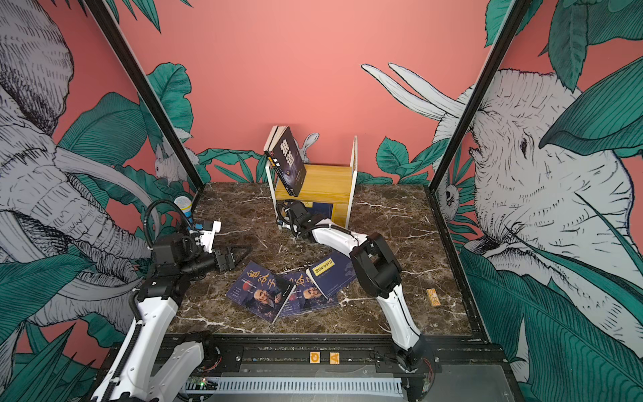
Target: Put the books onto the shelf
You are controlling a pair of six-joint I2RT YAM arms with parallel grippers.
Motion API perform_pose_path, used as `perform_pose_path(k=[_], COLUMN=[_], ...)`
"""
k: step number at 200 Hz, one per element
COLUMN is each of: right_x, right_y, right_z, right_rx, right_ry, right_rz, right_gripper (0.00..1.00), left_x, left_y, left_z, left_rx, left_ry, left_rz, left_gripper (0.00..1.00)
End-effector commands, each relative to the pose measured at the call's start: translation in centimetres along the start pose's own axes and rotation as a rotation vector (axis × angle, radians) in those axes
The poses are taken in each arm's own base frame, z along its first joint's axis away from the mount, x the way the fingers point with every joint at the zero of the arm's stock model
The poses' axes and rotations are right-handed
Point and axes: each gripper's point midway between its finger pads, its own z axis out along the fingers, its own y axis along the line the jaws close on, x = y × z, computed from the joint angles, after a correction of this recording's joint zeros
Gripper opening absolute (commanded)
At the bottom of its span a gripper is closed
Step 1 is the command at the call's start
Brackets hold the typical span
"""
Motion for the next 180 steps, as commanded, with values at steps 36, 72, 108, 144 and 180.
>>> perform_pose_path(k=[36, 72, 108, 144, 180], right_x=[-2.1, -2.4, -3.7, -6.1, -8.5], right_y=[-2.2, -0.7, 0.7, 3.0, 4.6], right_z=[-6.7, -7.5, -5.8, -4.8, -3.9], right_rx=[0.002, -0.061, -0.126, -0.272, -0.403], right_ry=[-0.18, -0.243, -0.265, -0.335, -0.363], right_rz=[0.194, 0.236, 0.201, 0.153, 0.142], right_gripper=[0.64, 0.64, 0.62, 0.46, 0.12], left_x=[-3.0, -3.3, -2.9, -3.0, -2.9], left_y=[2.0, 2.4, 3.1, 3.0, 3.1], left_z=[-0.8, 0.0, -0.5, -0.2, -0.2], left_rx=[-0.2, -0.131, -0.171, -0.154, -0.15], left_ry=[-0.021, -0.047, -0.044, -0.041, -0.037], left_rz=[0.085, -0.009, 0.004, -0.004, -0.002], left_gripper=[0.99, 0.99, 0.99, 0.99, 0.99])
